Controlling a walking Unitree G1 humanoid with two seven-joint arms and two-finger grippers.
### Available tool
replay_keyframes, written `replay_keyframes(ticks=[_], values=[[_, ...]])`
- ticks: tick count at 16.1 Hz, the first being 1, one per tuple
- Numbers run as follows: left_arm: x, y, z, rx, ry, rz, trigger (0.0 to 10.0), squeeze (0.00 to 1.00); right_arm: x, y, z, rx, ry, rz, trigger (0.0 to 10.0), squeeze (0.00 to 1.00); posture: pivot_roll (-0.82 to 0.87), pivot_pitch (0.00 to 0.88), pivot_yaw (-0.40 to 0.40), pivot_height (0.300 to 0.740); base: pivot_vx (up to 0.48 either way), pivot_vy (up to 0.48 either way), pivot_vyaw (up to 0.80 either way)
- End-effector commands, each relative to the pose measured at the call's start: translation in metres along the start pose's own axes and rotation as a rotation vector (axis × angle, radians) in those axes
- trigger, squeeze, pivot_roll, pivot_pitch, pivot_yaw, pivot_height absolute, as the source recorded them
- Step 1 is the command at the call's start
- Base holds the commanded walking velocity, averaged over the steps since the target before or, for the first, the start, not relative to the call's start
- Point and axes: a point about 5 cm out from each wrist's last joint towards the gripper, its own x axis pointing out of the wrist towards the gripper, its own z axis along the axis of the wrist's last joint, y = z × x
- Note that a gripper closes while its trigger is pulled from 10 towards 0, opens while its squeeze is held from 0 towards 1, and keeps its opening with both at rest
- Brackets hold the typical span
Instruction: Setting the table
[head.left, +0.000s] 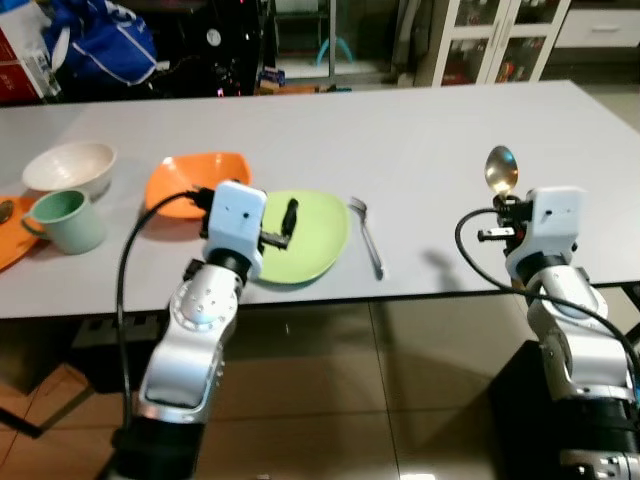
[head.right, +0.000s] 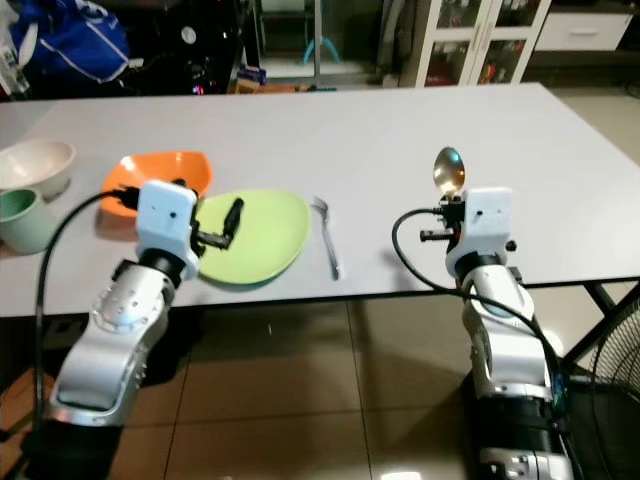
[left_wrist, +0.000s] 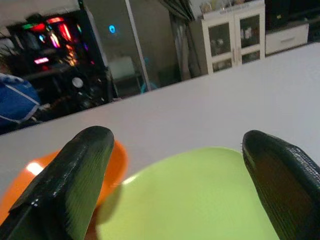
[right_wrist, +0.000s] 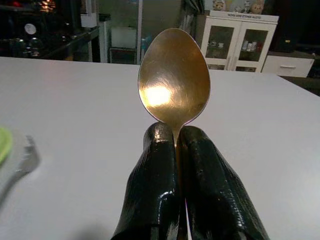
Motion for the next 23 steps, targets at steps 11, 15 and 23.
replay_keyframes(ticks=[11,15,23], values=[[-0.024,-0.013,-0.011,0.025,0.057,-0.387,10.0,0.00,0.048,0.020,-0.016,0.019,0.227,-0.007,10.0,0.00,0.04,0.000,0.018,0.740,0.000,0.000,0.00],[-0.044,-0.012,-0.017,0.032,0.121,-0.500,10.0,0.00,0.062,0.024,-0.029,0.046,0.283,0.019,10.0,0.00,0.10,0.000,0.059,0.740,0.000,0.000,0.00],[-0.075,-0.002,-0.018,0.045,0.202,-0.515,10.0,0.00,0.075,0.051,-0.020,0.058,0.288,0.068,10.0,0.00,0.18,0.000,0.068,0.740,0.000,0.000,0.00]])
